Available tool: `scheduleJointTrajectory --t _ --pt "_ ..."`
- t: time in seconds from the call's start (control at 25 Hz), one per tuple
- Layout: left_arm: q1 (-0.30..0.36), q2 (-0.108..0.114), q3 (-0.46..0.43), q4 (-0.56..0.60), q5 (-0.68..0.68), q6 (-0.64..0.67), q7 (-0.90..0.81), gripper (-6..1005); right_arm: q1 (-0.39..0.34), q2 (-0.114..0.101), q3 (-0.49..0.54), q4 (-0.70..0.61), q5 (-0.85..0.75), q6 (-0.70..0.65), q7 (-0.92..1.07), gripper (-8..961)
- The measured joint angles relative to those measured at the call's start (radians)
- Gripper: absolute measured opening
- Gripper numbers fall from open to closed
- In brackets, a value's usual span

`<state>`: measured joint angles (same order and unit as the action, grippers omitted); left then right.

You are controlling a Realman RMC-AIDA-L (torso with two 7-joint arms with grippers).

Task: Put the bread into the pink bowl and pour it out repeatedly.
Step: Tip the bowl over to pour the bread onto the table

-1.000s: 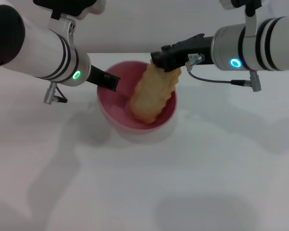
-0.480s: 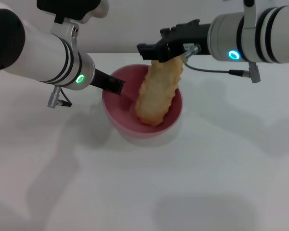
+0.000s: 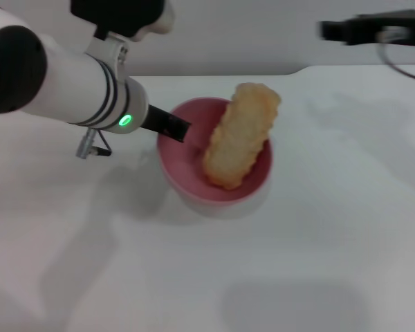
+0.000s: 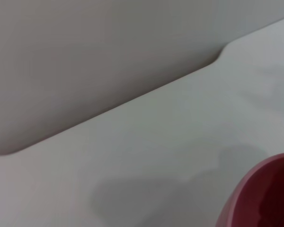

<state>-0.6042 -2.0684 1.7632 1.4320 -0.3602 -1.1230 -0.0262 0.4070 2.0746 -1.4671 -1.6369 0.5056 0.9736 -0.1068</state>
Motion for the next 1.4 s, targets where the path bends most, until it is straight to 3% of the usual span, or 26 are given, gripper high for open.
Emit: scheduleJointTrajectory --t 0.16,0.4,0.72,1.04,1.4 --pt "-0.013 -0.001 0.033 0.005 -0.001 0.024 0.002 44 -0.105 0.001 0.109 -0.019 -0.001 0.000 -0.048 652" --pt "-0.037 -0.004 0.096 0.006 0.003 0.089 0.005 44 -0.244 0.007 0.119 -0.051 0.002 -0.083 -0.114 651" --pt "-0.012 -0.004 0.205 0.011 0.030 0.207 0.093 44 -0.254 0.007 0.102 -0.034 0.007 -0.085 -0.123 649" --pt "0.058 -0.003 0.353 -0.021 0.169 0.496 0.149 44 -0.241 0.005 0.087 -0.019 0.010 -0.082 -0.125 638" --pt "0.099 -0.003 0.382 -0.114 0.302 0.798 0.147 44 -0.236 0.002 0.066 -0.006 0.009 -0.071 -0.125 625"
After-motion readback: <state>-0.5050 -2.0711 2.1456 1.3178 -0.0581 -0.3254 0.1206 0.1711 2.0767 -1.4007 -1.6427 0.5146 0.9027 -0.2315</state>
